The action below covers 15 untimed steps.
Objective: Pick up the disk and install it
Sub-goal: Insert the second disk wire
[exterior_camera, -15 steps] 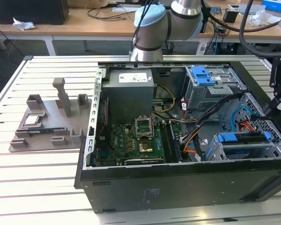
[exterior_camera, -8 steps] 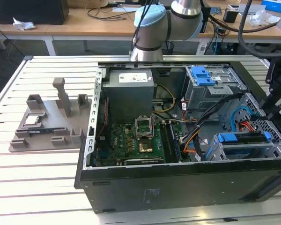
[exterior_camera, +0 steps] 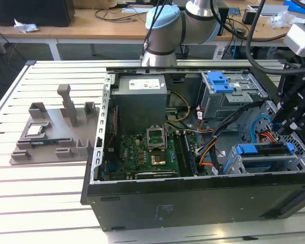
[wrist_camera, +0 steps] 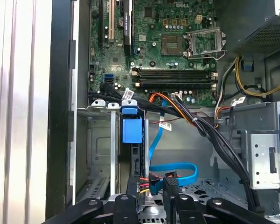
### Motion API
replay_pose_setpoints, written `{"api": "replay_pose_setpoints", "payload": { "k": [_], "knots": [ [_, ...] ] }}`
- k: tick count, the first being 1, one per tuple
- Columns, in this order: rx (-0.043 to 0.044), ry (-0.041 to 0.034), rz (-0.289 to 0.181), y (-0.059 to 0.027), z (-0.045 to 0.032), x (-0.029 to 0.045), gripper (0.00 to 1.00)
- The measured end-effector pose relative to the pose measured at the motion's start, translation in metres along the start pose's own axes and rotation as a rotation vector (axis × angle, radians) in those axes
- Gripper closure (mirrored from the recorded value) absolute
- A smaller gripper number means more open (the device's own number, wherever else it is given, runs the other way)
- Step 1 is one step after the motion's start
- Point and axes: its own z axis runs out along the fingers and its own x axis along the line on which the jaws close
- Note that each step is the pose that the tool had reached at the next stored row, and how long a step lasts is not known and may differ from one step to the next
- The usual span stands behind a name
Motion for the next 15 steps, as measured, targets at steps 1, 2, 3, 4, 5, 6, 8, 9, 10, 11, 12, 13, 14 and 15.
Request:
{"api": "replay_pose_setpoints", "payload": {
  "k": [1,2,3,4,5,6,8,9,10,11,12,13,14,15],
  "knots": [
    [0.0000,0.0000,0.000,0.0000,0.0000,0.0000,0.64],
    [0.0000,-0.0002,0.000,0.0000,0.0001,0.0000,0.64],
    [0.0000,-0.0002,0.000,0.0000,0.0001,0.0000,0.64],
    [0.0000,-0.0002,0.000,0.0000,0.0001,0.0000,0.64],
    [-0.0001,-0.0002,0.000,0.0000,0.0001,0.0000,0.65],
    [0.0000,-0.0003,0.000,0.0000,0.0001,0.0000,0.72],
    [-0.0001,-0.0003,0.000,0.0000,0.0001,0.0000,0.78],
    [0.0000,-0.0003,0.000,0.0000,0.0001,0.0000,0.84],
    [-0.0001,-0.0003,0.000,0.0000,0.0002,0.0000,0.84],
    [-0.0001,-0.0003,0.000,0.0000,0.0001,0.0000,0.84],
    [-0.0001,-0.0003,0.000,0.0000,0.0002,0.0000,0.84],
    [0.0000,-0.0004,0.000,0.0000,0.0002,0.0000,0.84],
    [-0.0001,-0.0004,0.000,0.0000,0.0002,0.0000,0.84],
    [-0.0001,-0.0009,0.000,0.0001,0.0005,0.0008,0.84]
  ]
}}
